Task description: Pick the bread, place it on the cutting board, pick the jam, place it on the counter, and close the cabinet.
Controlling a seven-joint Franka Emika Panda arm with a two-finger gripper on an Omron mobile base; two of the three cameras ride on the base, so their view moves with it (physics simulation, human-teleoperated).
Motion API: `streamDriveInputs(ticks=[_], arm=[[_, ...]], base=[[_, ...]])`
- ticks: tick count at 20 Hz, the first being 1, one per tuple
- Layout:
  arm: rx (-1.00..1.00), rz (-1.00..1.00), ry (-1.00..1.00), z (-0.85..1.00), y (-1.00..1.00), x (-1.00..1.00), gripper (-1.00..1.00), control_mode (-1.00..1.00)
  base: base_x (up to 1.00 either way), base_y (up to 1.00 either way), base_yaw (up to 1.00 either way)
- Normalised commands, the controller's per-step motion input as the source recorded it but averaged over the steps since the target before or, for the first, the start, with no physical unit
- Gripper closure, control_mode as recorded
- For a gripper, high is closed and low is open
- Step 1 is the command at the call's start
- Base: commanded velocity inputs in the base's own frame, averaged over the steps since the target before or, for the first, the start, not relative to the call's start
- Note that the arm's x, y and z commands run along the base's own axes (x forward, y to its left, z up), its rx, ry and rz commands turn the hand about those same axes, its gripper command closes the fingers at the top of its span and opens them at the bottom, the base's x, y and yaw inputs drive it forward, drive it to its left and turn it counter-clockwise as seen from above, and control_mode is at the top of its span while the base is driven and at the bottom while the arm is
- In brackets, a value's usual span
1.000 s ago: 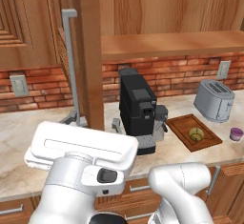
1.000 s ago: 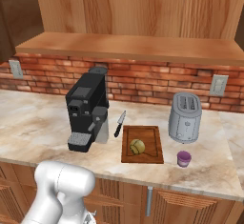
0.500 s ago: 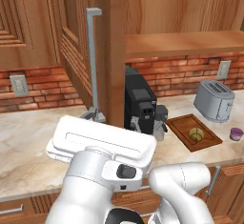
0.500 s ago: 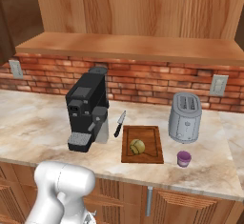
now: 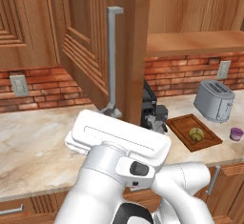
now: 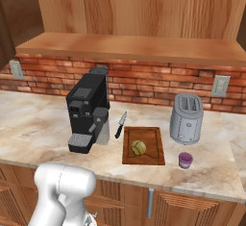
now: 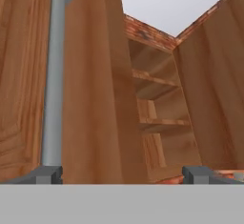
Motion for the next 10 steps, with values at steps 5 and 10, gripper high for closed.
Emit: streamDriveInputs(ticks=[5,10], arm=[[0.0,-0.11,0.0,0.0,-0.28,0.05,-1.0,-1.0],[0.0,-0.12,0.0,0.0,-0.25,0.06,-1.0,-1.0]], base=[[0.0,0.0,0.0],[0.0,0.0,0.0]])
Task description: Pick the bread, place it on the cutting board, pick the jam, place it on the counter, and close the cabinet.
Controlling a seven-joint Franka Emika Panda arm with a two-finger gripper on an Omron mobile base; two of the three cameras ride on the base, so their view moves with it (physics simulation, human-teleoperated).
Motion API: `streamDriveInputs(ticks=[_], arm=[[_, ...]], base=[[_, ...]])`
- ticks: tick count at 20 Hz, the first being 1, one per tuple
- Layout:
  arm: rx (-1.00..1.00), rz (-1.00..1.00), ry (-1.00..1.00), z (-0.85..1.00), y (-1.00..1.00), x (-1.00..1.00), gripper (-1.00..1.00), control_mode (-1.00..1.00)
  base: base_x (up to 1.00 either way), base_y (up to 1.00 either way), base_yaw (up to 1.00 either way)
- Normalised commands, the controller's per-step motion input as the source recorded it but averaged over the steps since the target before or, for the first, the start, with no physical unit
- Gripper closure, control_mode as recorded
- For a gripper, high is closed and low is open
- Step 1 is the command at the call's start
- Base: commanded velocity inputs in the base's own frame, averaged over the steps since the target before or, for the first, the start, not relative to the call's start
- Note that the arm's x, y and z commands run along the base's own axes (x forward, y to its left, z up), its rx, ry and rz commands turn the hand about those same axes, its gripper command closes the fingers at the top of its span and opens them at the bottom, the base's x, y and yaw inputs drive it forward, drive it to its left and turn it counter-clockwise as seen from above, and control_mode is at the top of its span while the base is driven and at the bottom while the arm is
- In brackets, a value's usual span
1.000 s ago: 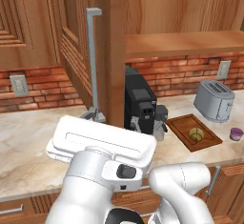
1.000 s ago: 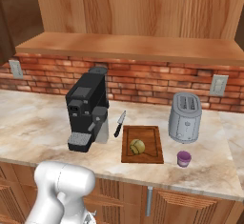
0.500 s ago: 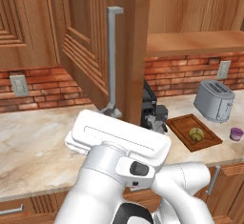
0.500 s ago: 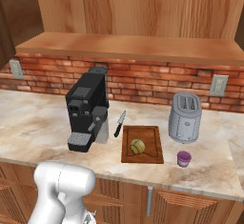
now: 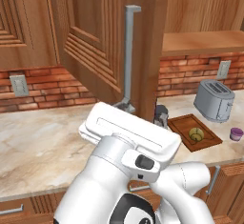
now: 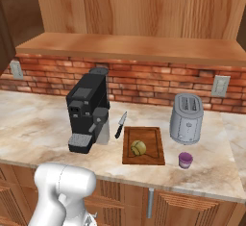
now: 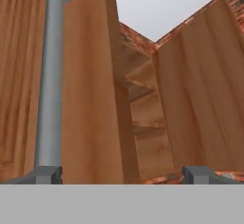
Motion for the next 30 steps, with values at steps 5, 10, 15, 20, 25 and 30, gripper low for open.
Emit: streamDriveInputs(ticks=[5,10,15,20,25,30], arm=[[0.0,-0.09,0.0,0.0,-0.24,0.18,-1.0,-1.0],[0.01,0.0,0.0,0.0,-0.3,0.39,-1.0,-1.0],[0.03,0.0,0.0,0.0,-0.3,0.43,-1.0,-1.0],[0.03,0.0,0.0,0.0,-0.3,0.39,-1.0,-1.0],[0.01,0.0,0.0,0.0,-0.23,0.32,-1.0,-1.0],[0.02,0.0,0.0,0.0,-0.3,0.39,-1.0,-1.0]], base=[[0.0,0.0,0.0],[0.0,0.0,0.0],[0.0,0.0,0.0],[0.0,0.0,0.0],[0.0,0.0,0.0],[0.0,0.0,0.0]])
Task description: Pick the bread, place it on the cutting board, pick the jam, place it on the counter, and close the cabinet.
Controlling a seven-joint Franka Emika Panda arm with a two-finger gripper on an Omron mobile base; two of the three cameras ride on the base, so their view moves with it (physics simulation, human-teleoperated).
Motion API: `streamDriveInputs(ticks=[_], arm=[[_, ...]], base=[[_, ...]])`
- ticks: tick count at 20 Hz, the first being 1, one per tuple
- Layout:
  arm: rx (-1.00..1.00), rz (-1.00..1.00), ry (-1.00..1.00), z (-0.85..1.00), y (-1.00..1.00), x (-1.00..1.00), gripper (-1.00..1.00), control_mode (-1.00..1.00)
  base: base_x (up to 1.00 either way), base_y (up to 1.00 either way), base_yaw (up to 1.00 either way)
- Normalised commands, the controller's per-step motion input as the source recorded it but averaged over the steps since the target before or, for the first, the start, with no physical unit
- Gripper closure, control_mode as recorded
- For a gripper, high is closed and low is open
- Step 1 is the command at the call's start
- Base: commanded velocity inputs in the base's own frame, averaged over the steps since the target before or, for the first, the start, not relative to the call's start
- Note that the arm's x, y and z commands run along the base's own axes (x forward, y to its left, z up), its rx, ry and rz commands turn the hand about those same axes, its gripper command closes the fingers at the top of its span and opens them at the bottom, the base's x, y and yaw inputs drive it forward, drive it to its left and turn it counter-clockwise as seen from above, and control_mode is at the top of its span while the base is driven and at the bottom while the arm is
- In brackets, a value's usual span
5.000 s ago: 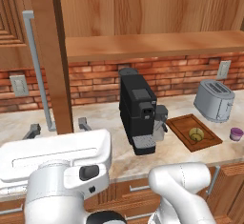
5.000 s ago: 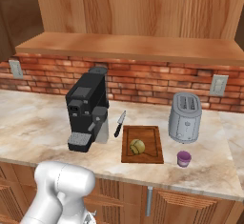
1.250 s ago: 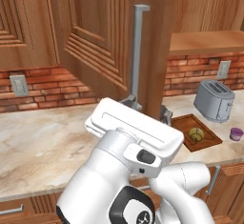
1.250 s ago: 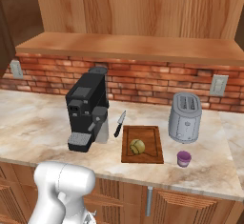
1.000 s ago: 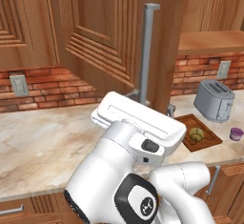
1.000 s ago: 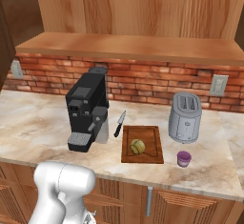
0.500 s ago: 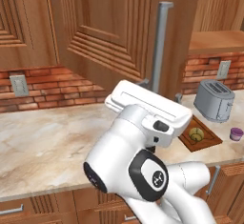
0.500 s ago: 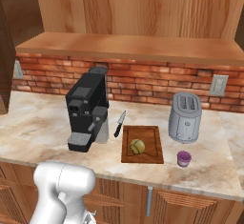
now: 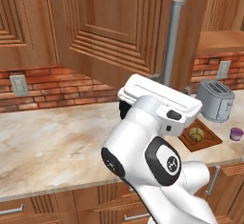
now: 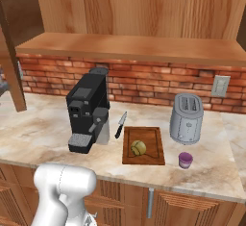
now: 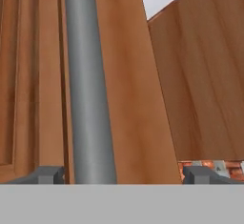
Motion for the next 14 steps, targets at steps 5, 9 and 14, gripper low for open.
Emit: streamDriveInputs(ticks=[5,9,14], arm=[[0.04,0.0,0.0,0.0,-0.28,0.44,-1.0,-1.0],[0.03,0.0,0.0,0.0,-0.25,0.39,-1.0,-1.0],[0.03,0.0,0.0,0.0,-0.24,0.37,-1.0,-1.0]], base=[[0.0,0.0,0.0],[0.0,0.0,0.0],[0.0,0.0,0.0]])
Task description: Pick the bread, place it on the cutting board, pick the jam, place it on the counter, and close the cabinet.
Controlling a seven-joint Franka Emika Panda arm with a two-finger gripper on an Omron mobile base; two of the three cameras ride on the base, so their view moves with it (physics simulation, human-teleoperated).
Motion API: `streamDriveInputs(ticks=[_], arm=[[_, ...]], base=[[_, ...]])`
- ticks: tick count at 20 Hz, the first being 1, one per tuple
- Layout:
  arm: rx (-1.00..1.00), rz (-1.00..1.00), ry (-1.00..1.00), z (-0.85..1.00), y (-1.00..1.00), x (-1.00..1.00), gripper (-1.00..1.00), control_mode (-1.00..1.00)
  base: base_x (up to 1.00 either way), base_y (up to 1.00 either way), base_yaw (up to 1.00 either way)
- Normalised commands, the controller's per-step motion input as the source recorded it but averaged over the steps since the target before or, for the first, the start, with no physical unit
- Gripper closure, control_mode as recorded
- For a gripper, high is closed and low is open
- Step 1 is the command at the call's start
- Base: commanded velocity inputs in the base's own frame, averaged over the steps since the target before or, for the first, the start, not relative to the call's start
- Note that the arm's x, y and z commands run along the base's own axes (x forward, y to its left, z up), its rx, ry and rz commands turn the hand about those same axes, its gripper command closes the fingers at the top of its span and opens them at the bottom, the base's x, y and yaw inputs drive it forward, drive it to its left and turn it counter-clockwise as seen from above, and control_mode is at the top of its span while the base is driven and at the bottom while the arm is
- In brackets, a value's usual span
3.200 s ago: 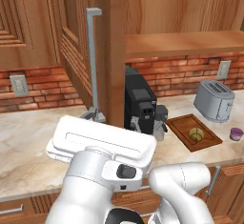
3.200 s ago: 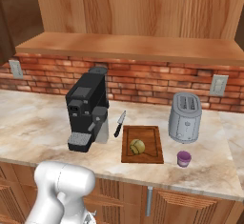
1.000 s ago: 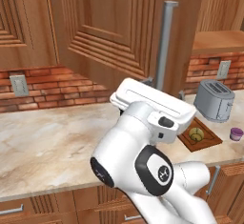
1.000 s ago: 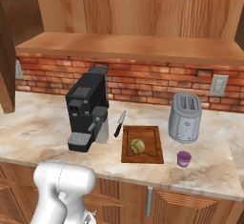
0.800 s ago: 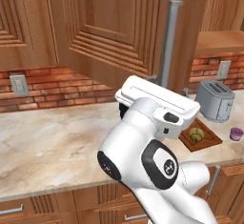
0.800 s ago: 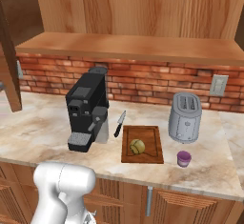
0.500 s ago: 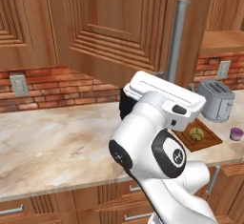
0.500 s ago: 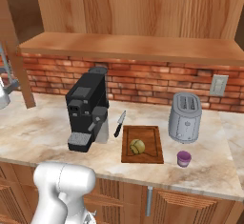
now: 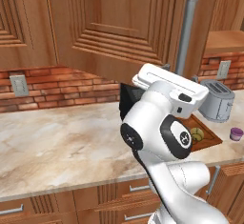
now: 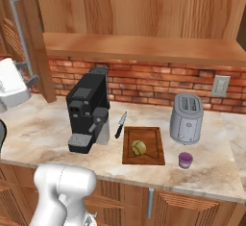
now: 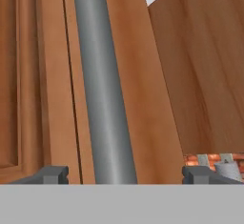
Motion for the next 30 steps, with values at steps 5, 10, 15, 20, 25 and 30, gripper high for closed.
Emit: streamDriveInputs(ticks=[5,10,15,20,25,30], arm=[[0.03,0.01,0.0,0.0,-0.19,0.39,-1.0,-1.0],[0.02,0.02,0.01,0.0,-0.17,0.4,-1.0,-1.0],[0.01,0.03,0.02,0.0,-0.2,0.38,-1.0,-1.0],[0.0,0.05,0.02,0.0,-0.26,0.33,-1.0,-1.0],[0.0,0.07,0.0,0.0,-0.23,0.3,-1.0,-1.0],[0.0,0.06,0.0,0.0,-0.18,0.31,-1.0,-1.0]], base=[[0.0,0.0,0.0],[0.0,0.0,0.0],[0.0,0.0,0.0],[0.0,0.0,0.0],[0.0,0.0,0.0],[0.0,0.0,0.0]])
